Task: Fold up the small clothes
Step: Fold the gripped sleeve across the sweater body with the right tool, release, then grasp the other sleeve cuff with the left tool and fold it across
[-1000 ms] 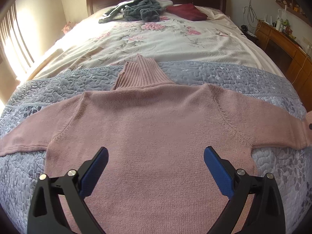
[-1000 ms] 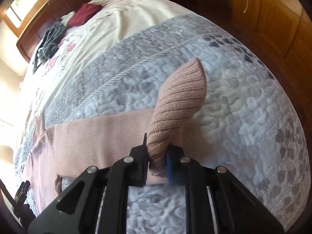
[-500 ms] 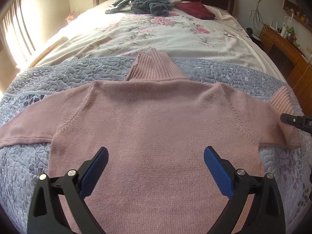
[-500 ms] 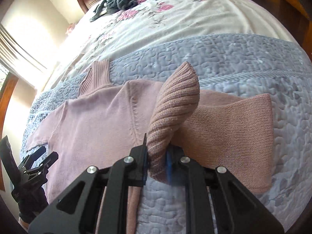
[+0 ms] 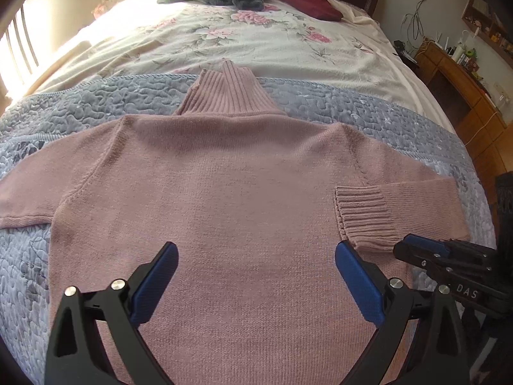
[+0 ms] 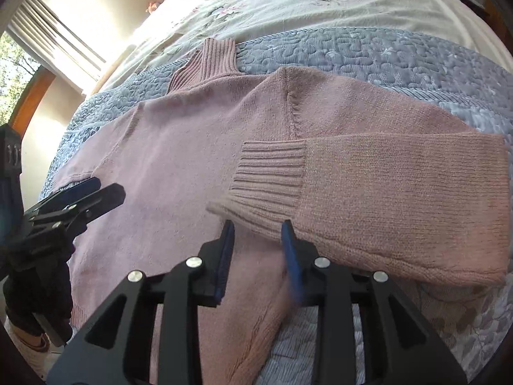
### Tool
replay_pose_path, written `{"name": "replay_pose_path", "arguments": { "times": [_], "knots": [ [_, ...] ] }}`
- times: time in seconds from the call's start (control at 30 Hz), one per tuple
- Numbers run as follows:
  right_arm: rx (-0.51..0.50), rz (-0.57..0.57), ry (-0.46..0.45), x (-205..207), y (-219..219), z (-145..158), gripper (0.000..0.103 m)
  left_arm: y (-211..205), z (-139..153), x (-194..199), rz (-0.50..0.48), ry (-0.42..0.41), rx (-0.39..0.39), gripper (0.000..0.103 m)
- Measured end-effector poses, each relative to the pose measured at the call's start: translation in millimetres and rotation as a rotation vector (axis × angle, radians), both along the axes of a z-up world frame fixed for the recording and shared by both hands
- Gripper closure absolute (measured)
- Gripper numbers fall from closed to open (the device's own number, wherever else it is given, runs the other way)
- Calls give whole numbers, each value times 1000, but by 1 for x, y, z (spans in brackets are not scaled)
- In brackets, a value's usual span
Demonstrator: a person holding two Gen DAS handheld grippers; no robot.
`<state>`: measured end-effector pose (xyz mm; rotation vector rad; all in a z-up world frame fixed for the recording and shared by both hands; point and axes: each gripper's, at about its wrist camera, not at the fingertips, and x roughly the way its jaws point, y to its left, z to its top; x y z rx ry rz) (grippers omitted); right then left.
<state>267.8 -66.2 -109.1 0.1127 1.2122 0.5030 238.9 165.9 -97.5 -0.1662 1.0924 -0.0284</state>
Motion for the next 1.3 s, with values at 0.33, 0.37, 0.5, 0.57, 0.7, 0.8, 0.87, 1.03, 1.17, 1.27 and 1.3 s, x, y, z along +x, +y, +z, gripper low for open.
{"name": "replay_pose_path", "arguments": {
  "times": [0.33, 0.37, 0.5, 0.57, 0.7, 0.8, 0.87, 1.03, 1.17, 1.27, 1.3],
  "knots": [
    [-2, -152, -38, -52, -89, 13, 71, -61, -53, 35, -36, 205, -298, 6],
    [-15, -157, -42, -55, -93, 12, 71, -64, -57, 39, -26, 217, -327, 6],
    [-54, -179, -51, -68, -109, 7, 67, -76, -66, 54, -15, 238, -375, 33],
    [-63, -194, -49, -72, -117, 3, 67, -83, -67, 58, -27, 258, -365, 50],
    [-51, -226, -39, -74, -125, -1, 67, -87, -66, 62, -24, 264, -356, 83],
    [-43, -243, -38, -73, -127, 1, 67, -82, -52, 57, -27, 210, -395, 91],
    [-33, -254, -36, -71, -128, 2, 67, -74, -37, 53, -37, 152, -401, 92],
    [6, -283, -32, -60, -127, 11, 67, -36, -3, 43, -18, 32, -358, 93],
    [26, -300, -22, -45, -120, 16, 61, 13, 9, 41, 30, -4, -296, 93],
    [24, -295, -4, -30, -108, 15, 59, 54, 12, 38, 80, -13, -258, 93],
    [34, -296, 6, -24, -103, 14, 58, 67, 13, 38, 94, -13, -248, 93]
  ]
}}
